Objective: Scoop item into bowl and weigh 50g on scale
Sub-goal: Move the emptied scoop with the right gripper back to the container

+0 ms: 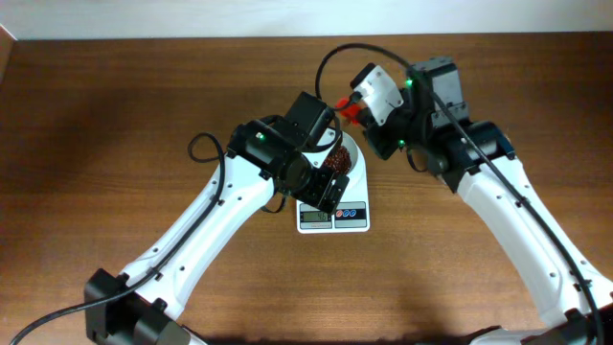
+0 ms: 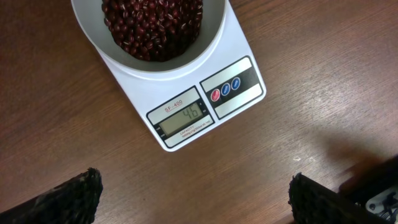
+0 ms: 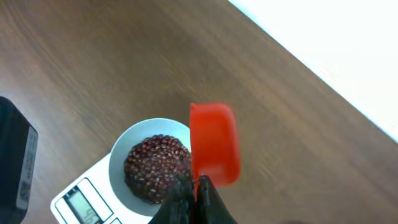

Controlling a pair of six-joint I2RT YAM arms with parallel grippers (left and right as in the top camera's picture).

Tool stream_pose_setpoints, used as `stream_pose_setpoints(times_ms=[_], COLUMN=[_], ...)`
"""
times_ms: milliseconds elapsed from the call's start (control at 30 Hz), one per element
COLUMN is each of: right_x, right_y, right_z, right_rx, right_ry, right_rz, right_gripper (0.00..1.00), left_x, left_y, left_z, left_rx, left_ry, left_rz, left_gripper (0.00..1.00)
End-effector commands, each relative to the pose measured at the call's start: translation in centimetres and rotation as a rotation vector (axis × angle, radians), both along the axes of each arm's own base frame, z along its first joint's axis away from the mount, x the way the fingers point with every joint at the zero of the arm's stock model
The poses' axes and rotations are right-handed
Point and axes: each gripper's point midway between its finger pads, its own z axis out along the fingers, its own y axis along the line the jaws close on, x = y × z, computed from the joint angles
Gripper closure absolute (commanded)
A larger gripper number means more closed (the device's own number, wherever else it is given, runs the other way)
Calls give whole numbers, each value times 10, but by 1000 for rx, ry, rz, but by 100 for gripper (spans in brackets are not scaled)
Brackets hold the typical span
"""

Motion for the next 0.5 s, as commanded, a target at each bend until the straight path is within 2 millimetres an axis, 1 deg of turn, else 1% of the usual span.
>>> stream_pose_setpoints(times_ms=[0, 133, 233, 267, 333, 433, 467], right_x=[-9, -9, -9, -13, -12, -2, 2], right_y=[14, 14, 14, 20, 20, 5, -6], right_z=[13, 12, 11, 11, 12, 14, 15], right_rx=[-42, -40, 46, 83, 100, 197, 273], right_ry=[-80, -77, 6, 33, 41, 117, 179], right_rz=[100, 98, 9, 24, 11, -130, -194], right_gripper=[96, 96, 96, 96, 96, 96, 96], left_x=[3, 3, 3, 3, 3, 3, 3], left_y=[-2, -2, -2, -2, -2, -2, -2], left_z=[5, 5, 5, 5, 5, 5, 5], left_rx=[-5, -5, -5, -5, -5, -5, -5], left_ry=[-16, -16, -16, -16, -16, -16, -16], left_rz=[-2, -2, -2, -2, -2, -2, -2], left_gripper=[1, 1, 1, 1, 1, 1, 1])
